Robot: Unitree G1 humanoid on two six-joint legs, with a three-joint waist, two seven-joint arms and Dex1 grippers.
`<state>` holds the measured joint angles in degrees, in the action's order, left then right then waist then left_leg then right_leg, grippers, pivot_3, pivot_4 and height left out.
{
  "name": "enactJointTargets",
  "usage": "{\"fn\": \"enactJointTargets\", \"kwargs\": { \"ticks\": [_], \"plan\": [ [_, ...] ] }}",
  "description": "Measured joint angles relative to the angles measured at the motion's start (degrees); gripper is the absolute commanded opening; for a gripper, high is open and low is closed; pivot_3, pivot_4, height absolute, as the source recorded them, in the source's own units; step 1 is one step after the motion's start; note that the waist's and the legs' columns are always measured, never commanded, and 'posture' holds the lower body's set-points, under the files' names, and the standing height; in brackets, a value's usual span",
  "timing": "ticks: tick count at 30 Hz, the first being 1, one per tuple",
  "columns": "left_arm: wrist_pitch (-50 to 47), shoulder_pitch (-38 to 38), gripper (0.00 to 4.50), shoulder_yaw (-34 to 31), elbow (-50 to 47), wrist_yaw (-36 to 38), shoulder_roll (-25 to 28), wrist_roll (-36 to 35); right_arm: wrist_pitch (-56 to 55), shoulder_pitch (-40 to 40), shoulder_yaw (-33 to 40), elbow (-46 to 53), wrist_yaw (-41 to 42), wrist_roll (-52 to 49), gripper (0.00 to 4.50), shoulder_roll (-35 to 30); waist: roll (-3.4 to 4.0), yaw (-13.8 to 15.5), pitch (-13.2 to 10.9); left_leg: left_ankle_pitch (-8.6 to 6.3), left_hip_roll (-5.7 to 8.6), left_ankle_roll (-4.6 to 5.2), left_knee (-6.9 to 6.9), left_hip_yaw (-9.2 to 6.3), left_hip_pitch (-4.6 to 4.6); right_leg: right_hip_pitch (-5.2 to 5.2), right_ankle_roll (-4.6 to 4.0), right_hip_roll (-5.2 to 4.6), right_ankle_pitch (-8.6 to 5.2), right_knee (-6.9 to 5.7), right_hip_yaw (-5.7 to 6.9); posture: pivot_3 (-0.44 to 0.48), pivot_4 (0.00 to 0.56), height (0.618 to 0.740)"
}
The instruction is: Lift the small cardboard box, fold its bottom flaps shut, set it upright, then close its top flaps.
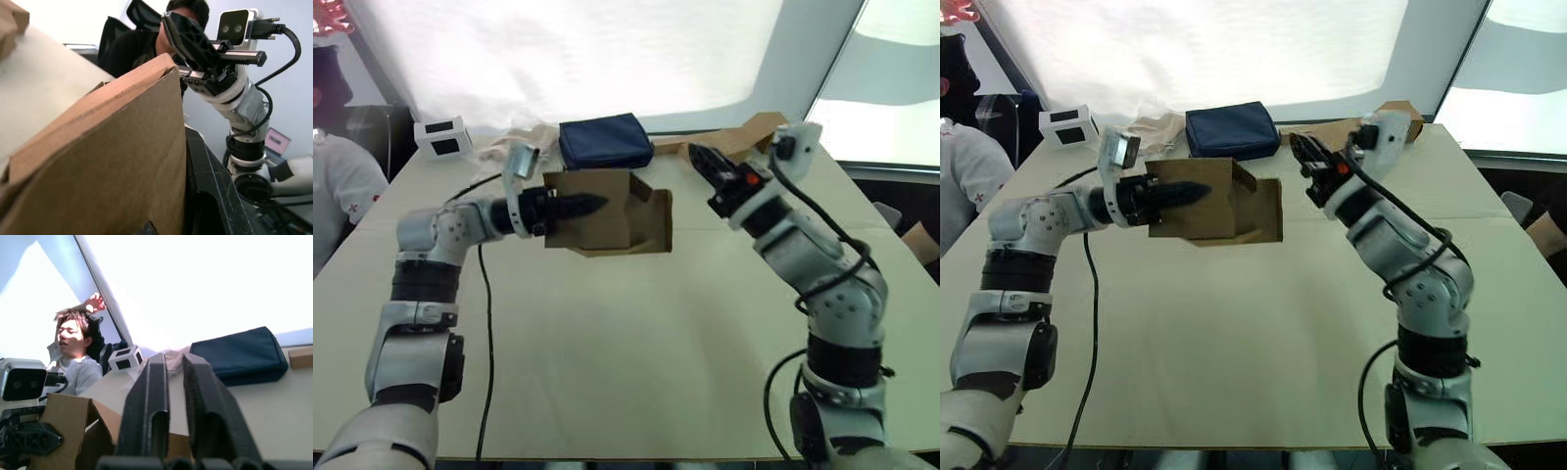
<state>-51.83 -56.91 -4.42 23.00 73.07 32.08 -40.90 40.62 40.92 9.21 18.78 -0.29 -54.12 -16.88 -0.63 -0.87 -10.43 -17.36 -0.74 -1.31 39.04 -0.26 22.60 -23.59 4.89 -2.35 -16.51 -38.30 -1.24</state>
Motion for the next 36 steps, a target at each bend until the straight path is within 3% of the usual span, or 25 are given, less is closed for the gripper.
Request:
{"fn": "enactJointTargets", "kwargs": {
  "ticks": [7,36],
  "plan": [
    [1.5,-0.1,0.0,0.1,0.7,0.0,-0.1,0.8,1.0,0.3,-3.6,-1.9,3.1,2.6,0.05,1.0,0.0,-0.1,0.0,0.07,0.08,-0.08,0.18,0.03,0.72,-0.72,0.12,-0.09,0.07,-0.15,0.0,0.0,0.15,0.74],
    [-0.6,-0.1,0.0,-0.8,-1.9,2.2,0.1,0.1,2.2,-4.0,-7.2,-0.2,12.0,6.7,0.05,5.1,0.0,-0.3,0.0,0.1,0.07,-0.12,0.18,0.03,0.75,-0.83,0.11,-0.03,0.07,-0.27,-0.02,0.0,0.15,0.74]
  ]
}}
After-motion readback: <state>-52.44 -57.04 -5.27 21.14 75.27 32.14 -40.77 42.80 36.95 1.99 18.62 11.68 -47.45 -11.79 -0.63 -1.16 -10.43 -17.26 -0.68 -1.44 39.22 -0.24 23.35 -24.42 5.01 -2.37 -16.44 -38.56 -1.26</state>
